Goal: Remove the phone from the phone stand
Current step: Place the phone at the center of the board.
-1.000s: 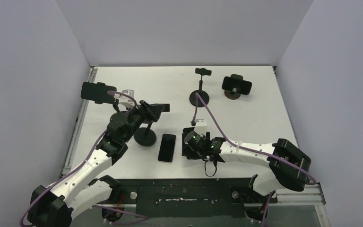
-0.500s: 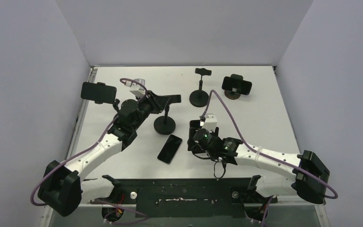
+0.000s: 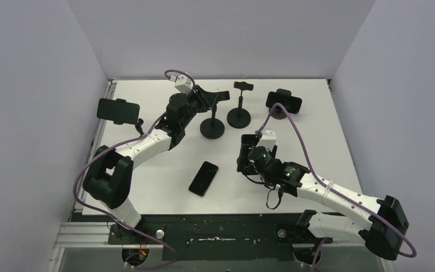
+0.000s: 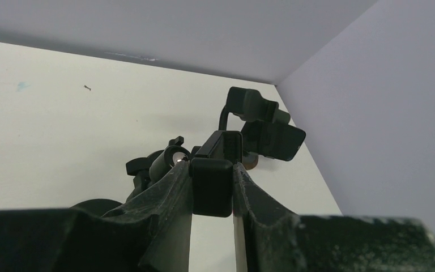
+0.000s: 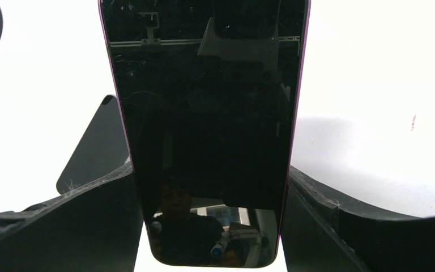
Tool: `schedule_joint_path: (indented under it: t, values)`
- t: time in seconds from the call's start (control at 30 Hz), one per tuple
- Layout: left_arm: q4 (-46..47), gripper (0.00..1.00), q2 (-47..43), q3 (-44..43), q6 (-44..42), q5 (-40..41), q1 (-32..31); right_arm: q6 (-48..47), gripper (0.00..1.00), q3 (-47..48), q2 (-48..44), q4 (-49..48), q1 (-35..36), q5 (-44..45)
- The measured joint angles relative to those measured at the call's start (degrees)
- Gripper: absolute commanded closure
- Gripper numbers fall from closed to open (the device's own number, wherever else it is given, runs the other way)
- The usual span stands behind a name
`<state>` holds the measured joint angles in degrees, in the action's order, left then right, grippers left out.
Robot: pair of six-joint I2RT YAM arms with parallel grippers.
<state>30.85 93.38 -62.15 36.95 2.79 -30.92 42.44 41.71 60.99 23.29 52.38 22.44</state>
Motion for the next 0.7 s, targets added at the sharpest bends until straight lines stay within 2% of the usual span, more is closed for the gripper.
schedule_joint_path:
  t: [0.13,0.17,0.23,0.27,0.37,0.47,0.53,0.57,0.7]
  values:
    - [2.4,1.0,3.3,-1.5,0.3,0.0,0.2,-0.7,1.0,-0.1,-0.2,0.0,-1.4,-0.4]
    - [2.4,0.92,3.3,-1.5,0.3,0.0,0.2,-0.9,1.0,-0.1,-0.2,0.0,-1.6,-0.5]
    - [2.5,0.61,3.4,-1.4,0.1,0.0,0.2,-0.9,1.0,-0.1,-0.2,0.0,-1.7,-0.9]
    - [2.7,0.52,3.4,-1.3,0.2,-0.1,0.3,-1.0,1.0,-0.1,-0.2,-0.1,-1.8,-1.1]
    - [4.2,0.33,3.4,0.1,0.5,-0.4,0.7,-0.8,1.0,-0.2,0.5,-0.6,-1.8,-2.1]
    - [4.6,0.23,2.8,1.3,0.6,-0.5,1.1,0.0,1.0,-0.4,2.8,-1.1,-1.8,-3.3]
    - [4.5,0.07,1.7,2.4,0.5,-0.3,1.4,0.7,1.0,-0.5,5.4,-1.8,-1.8,-4.2]
    - [4.5,0.03,1.1,3.0,0.5,-0.3,1.6,1.4,1.0,-0.7,6.7,-2.1,-1.8,-4.7]
    - [3.9,0.03,-1.1,3.8,1.4,-1.2,2.0,3.6,1.0,-1.5,11.5,-3.1,-1.8,-6.5]
